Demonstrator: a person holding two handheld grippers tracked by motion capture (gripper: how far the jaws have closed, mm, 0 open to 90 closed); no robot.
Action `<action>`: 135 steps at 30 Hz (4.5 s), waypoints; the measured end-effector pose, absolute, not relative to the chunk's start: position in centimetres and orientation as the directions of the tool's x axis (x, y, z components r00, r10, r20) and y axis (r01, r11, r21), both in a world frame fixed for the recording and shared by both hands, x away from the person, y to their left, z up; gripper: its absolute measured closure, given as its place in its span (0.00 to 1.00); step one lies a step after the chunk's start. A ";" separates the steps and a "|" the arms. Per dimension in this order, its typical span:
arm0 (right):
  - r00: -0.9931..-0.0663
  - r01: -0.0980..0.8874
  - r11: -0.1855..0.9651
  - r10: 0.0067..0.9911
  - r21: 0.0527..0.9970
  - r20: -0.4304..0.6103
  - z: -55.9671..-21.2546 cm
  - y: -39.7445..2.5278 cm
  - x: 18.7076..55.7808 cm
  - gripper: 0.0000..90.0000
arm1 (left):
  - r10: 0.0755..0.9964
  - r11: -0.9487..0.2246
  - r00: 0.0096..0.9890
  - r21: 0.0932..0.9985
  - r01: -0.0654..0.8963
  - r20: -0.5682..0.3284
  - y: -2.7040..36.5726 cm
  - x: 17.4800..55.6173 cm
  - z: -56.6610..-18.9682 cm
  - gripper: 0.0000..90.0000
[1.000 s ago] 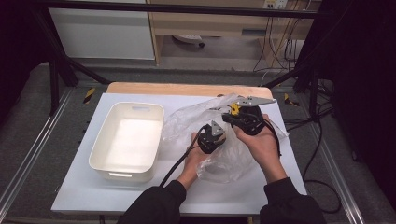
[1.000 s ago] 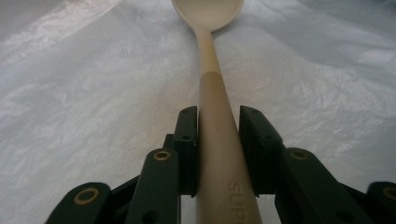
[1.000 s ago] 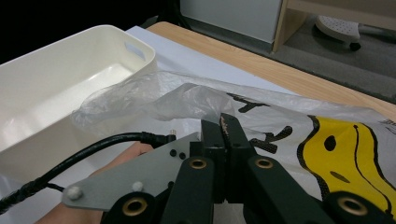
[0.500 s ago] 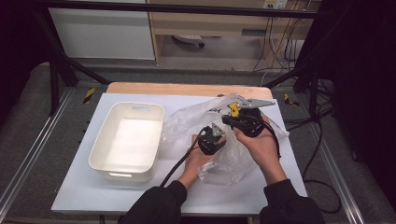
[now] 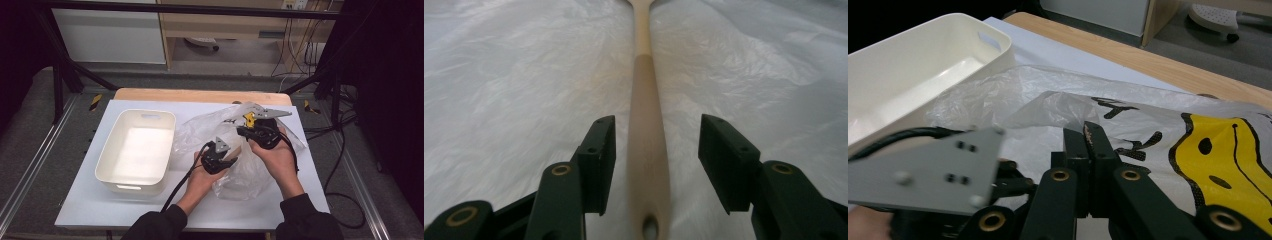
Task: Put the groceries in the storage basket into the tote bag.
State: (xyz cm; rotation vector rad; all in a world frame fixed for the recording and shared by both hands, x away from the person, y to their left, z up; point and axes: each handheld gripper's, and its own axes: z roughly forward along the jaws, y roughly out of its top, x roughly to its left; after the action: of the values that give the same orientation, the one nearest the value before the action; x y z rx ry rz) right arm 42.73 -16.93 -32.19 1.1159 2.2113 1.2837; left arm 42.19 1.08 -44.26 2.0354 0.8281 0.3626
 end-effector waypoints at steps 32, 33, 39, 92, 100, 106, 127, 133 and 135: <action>-0.621 0.562 0.345 0.777 0.752 0.107 -40.9 -16.4 40.7 1.00 | 0.643 -0.283 0.754 0.874 0.395 -0.133 8.8 34.3 -39.8 0.32; -0.622 0.562 0.347 0.776 0.751 0.107 -41.1 -16.3 40.6 1.00 | 0.645 -0.279 0.754 0.878 0.388 -0.128 9.0 34.3 -39.6 0.31; -0.635 0.564 0.375 0.767 0.735 0.096 -41.9 -15.3 40.2 0.99 | 0.668 -0.223 0.732 0.902 0.370 -0.136 10.2 34.4 -38.8 0.27; -0.647 0.577 0.414 0.758 0.704 0.085 -42.6 -14.7 38.3 0.59 | 0.842 -0.149 0.535 0.922 0.357 -0.071 18.6 36.2 -35.4 0.16; -0.586 0.556 0.362 0.809 0.748 0.044 -41.9 -16.1 37.0 0.18 | 0.850 -0.140 0.522 0.920 0.367 -0.078 19.2 36.5 -35.5 0.13; -0.522 0.540 0.321 0.853 0.778 0.010 -41.2 -18.5 36.2 0.07 | 0.853 -0.137 0.516 0.917 0.374 -0.083 19.5 36.5 -35.5 0.13; -0.422 0.653 0.268 0.905 0.709 0.047 -43.7 -24.1 34.2 0.07 | 0.858 -0.154 0.509 0.914 0.377 -0.066 19.8 36.1 -35.5 0.12; -0.410 0.675 0.268 0.911 0.688 0.047 -44.2 -24.2 34.3 0.05 | 0.860 -0.153 0.506 0.912 0.381 -0.067 19.9 36.2 -35.6 0.12; -0.411 0.682 0.275 0.911 0.678 0.044 -44.5 -24.2 34.4 0.05 | 0.860 -0.155 0.507 0.911 0.382 -0.066 19.9 36.1 -35.6 0.12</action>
State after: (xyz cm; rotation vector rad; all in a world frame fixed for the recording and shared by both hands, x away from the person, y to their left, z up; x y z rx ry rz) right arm 34.38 -24.20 -44.51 1.4460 2.1975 0.8962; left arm 36.12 19.88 -35.64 1.7500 1.0501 0.5986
